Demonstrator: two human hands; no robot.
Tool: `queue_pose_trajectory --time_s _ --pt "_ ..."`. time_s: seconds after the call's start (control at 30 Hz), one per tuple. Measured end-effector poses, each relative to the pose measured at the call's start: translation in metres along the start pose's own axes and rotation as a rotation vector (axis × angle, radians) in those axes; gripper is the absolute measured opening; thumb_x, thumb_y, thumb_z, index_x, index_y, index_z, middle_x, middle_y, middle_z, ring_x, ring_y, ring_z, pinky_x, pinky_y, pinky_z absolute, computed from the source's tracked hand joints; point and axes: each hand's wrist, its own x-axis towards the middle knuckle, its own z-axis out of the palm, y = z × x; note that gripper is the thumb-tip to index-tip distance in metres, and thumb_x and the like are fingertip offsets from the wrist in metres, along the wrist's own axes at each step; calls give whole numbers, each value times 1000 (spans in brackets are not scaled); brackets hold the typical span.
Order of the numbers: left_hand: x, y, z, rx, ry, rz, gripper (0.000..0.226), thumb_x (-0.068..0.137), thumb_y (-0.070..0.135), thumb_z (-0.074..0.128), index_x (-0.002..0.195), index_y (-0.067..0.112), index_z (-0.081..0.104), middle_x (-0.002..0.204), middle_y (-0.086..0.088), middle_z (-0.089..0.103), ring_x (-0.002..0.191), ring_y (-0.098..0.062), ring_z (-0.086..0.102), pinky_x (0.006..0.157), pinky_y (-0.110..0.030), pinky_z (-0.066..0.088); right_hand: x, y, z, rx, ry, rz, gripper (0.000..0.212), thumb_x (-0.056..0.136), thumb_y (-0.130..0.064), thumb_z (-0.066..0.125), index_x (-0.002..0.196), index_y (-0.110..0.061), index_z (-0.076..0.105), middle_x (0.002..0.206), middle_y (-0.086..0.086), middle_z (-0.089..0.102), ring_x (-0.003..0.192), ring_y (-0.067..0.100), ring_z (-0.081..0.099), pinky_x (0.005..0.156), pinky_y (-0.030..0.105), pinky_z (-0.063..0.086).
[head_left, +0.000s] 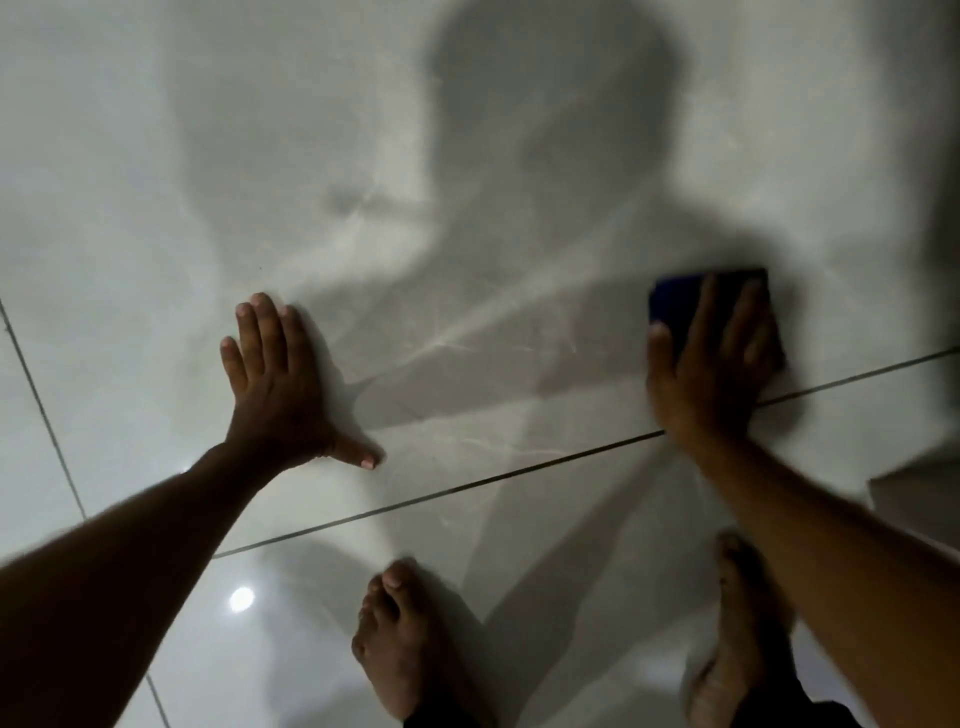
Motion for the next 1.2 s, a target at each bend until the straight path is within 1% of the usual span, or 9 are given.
queue_pose_trajectory --time_s 0.13,0.33,0.53,0.7,0.87,0.97,1.07,1.13,1.2 --pt "-2 4 -5 17 -16 -11 187 7 101 52 149 2 -20 157 -30 -23 143 -40 -30 112 -67 -7 -124 -89 10 75 -137 36 67 92 -43 49 152 -18 29 159 23 22 143 49 22 112 65 20" --pt "1 3 -1 72 36 -22 188 5 98 56 149 2 -18 158 -28 -23 145 -38 -28 114 -65 -6 -49 -157 19 41 -239 -1117 66 88 -47 51 149 -29 35 162 9 23 148 38 18 117 57 12" --pt "-6 4 -5 141 88 -7 184 11 101 51 150 -2 -8 159 -31 -13 147 -45 -17 114 -68 -2 43 -58 3 -31 -63 -406 66 94 -55 37 152 -23 29 159 22 22 142 47 25 112 60 23" --pt "-19 8 -9 170 163 55 177 21 96 59 151 -4 -5 161 -29 -2 147 -48 -4 113 -66 -2 -36 -53 3 66 -104 126 65 98 -51 35 153 -16 26 158 27 21 142 49 23 112 62 22" --pt "-45 43 8 -7 226 371 125 59 85 58 148 3 26 149 -22 34 131 -42 35 108 -54 31 -133 -134 5 179 -296 -210 62 96 -37 43 153 -18 27 161 23 16 146 47 14 114 62 15" --pt "-66 73 24 -269 222 254 88 84 61 58 147 6 31 143 -17 45 127 -32 40 101 -44 41 -122 -127 -1 310 -519 -410 60 97 -25 38 154 -19 21 164 14 9 150 39 5 118 55 10" --pt "-70 102 31 -415 201 59 57 91 43 58 137 13 45 126 -8 58 116 -26 51 90 -35 46 -96 -100 -24 745 -836 -183 63 95 -3 37 152 -27 25 159 6 30 139 22 36 111 31 37" --pt "-65 117 31 -362 166 28 33 89 33 60 116 14 61 109 -8 63 98 -24 56 78 -31 46 -88 -84 -43 842 -791 39 65 92 0 35 150 -28 30 151 3 43 126 10 45 91 12 41" --pt "-65 127 23 -421 112 -41 21 85 26 62 101 12 65 98 -9 63 82 -20 54 64 -26 42 -96 -75 -60 862 -705 159 65 90 2 35 150 -23 31 152 3 43 130 9 43 96 11 36"
